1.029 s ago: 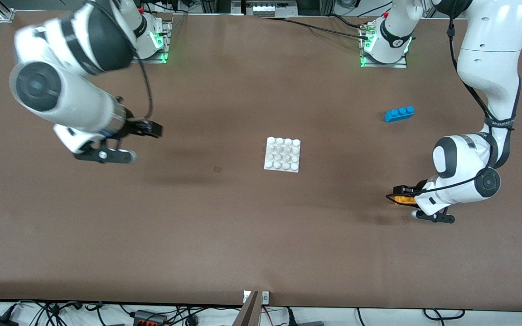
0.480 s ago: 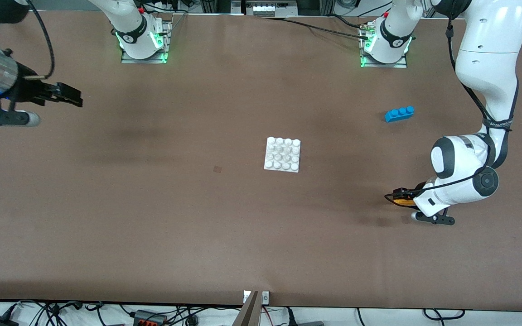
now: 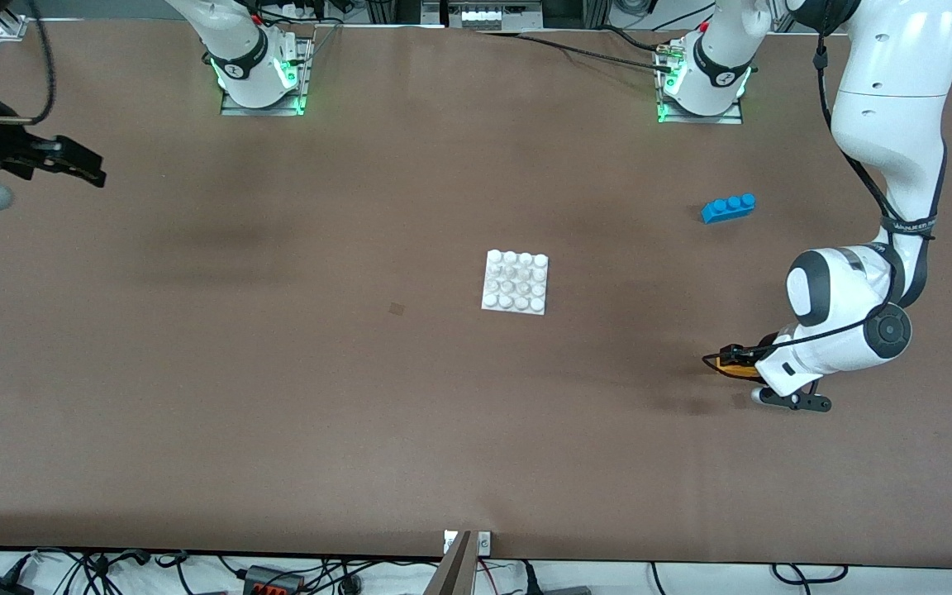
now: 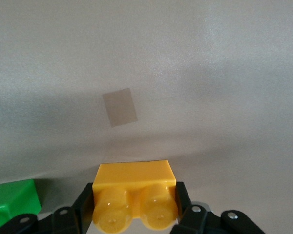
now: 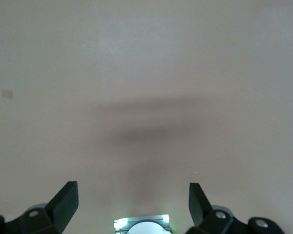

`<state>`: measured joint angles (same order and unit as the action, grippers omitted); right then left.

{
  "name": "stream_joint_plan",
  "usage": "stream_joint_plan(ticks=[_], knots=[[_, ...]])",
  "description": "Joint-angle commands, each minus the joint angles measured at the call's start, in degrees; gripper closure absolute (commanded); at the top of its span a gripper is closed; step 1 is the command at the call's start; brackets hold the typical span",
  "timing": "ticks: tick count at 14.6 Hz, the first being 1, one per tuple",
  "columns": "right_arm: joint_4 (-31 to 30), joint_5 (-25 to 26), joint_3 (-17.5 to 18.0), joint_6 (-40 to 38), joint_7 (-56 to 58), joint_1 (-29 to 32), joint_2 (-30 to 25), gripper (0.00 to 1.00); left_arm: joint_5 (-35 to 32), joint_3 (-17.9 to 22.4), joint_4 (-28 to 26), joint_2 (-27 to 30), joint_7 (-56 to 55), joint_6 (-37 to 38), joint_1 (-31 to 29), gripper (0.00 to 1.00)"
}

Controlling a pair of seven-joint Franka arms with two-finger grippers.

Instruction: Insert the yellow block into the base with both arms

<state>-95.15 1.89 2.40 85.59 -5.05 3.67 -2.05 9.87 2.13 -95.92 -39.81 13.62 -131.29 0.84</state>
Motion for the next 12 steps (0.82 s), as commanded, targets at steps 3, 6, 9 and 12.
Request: stream_joint_plan(ticks=[3,6,9,12], knots=[[0.9,-2.7,-1.6,0.5,4.8,0.4,0.4,0.00,1.4,-0.1,1.5,1.4,1.1,5.5,0.0,0.50],[1.3,-2.9,-1.0,-0.2,4.0,-0.4,0.4,0.00,3.5,-2.4,7.0,2.5,-1.7,17.4,-0.1,0.50],[1.5,-2.8,-0.6,0.2,4.2,-0.6,0.6,0.00,5.2,-6.9,9.0,3.3,-11.5,22.8,-0.1,0.50],[1.5,-2.8,-0.6,-0.2,4.1,-0.6,0.5,0.00,5.3,-13.5,8.8,4.6,-19.3,23.0,-0.1,0.51]])
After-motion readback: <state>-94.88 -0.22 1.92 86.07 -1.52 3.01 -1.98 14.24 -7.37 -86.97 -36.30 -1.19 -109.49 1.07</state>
